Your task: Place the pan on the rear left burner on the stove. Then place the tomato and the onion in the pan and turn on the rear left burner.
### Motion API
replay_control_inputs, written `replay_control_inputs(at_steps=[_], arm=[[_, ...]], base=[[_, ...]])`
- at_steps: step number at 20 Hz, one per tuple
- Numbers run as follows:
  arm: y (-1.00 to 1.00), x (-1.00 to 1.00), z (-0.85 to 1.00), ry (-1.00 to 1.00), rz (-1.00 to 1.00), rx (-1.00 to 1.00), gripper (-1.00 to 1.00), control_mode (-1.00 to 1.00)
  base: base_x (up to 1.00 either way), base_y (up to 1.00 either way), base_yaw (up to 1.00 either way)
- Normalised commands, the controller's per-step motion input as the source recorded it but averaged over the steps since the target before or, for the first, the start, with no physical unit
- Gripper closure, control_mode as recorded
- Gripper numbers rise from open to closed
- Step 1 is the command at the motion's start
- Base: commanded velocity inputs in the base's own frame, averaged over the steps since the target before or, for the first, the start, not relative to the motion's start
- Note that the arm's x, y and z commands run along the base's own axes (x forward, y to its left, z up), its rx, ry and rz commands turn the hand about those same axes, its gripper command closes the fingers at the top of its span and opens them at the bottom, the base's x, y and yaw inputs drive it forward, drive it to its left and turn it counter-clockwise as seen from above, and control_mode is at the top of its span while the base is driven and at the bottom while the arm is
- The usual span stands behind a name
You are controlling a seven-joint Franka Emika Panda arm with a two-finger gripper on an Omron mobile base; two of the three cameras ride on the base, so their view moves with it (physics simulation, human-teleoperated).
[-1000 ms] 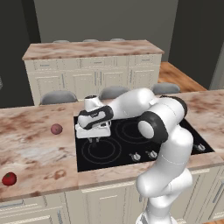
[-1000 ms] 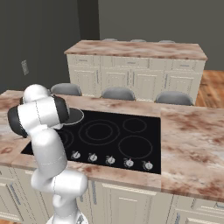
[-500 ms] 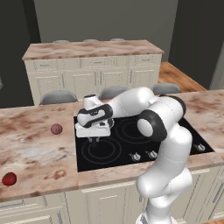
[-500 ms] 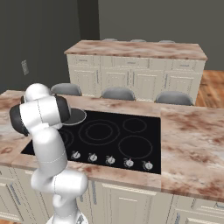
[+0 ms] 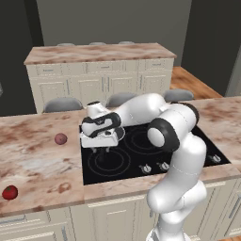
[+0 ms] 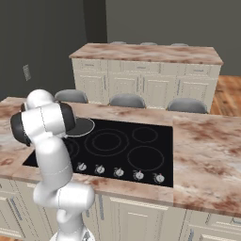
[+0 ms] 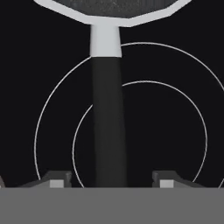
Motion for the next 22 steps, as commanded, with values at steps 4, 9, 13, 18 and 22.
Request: replay_control_inputs(at_steps=[4, 9, 13, 18, 22], arm=[[0.0, -0.07, 0.64, -0.03, 0.0, 0.0, -1.0, -1.0], [0.23, 0.0, 0.59, -0.01, 0.08, 0.05, -1.0, -1.0], [0.38, 0.19, 0.0, 0.03, 0.24, 0.11, -1.0, -1.0], [0.41, 0.42, -0.03, 0.01, 0.28, 0.11, -1.0, -1.0], [0.44, 0.26, 0.0, 0.0, 0.25, 0.04, -1.0, -1.0]], base=[[0.0, 0.0, 0.0], [0.0, 0.0, 0.0], [0.0, 0.0, 0.0], [0.0, 0.0, 0.0], [0.0, 0.0, 0.0]])
